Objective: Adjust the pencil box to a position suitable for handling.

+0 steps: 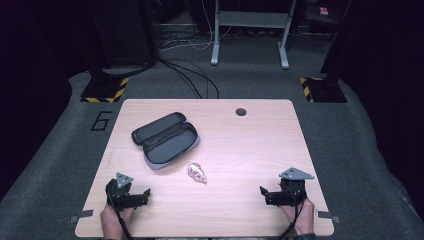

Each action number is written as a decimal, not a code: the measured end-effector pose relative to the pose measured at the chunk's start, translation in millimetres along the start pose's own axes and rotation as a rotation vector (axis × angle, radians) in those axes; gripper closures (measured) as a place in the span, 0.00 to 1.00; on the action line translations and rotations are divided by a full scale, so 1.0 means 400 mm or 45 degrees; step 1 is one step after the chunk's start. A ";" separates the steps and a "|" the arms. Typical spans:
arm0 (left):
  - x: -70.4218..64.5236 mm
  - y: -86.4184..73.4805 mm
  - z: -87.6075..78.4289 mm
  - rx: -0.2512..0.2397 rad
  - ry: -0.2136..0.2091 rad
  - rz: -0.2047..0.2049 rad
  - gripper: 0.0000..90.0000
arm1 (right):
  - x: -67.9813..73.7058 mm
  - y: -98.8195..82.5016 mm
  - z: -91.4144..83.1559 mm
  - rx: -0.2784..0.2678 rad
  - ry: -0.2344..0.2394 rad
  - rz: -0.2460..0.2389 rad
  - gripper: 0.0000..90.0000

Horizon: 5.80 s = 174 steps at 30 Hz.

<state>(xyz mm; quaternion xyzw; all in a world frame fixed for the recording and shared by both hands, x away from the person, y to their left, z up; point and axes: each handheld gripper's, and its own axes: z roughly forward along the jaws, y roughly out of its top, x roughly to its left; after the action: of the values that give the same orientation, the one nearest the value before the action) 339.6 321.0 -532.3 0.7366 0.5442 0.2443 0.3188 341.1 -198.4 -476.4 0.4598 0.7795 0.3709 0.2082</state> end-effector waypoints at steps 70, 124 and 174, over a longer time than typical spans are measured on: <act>0.001 0.000 -0.003 0.006 -0.005 0.019 0.03 | 0.372 0.222 0.423 0.192 0.364 -0.352 0.23; -0.001 0.000 -0.001 -0.005 -0.004 0.007 0.03 | 0.227 0.176 0.214 0.036 0.256 -0.274 0.55; 0.000 0.002 0.001 -0.001 -0.007 0.003 0.03 | -0.103 -0.070 0.076 0.100 -0.137 0.066 0.48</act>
<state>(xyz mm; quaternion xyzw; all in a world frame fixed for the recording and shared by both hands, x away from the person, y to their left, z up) 340.5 320.8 -532.0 0.7377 0.5424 0.2429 0.3204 365.7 -230.9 -518.0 0.5068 0.7691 0.3200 0.2218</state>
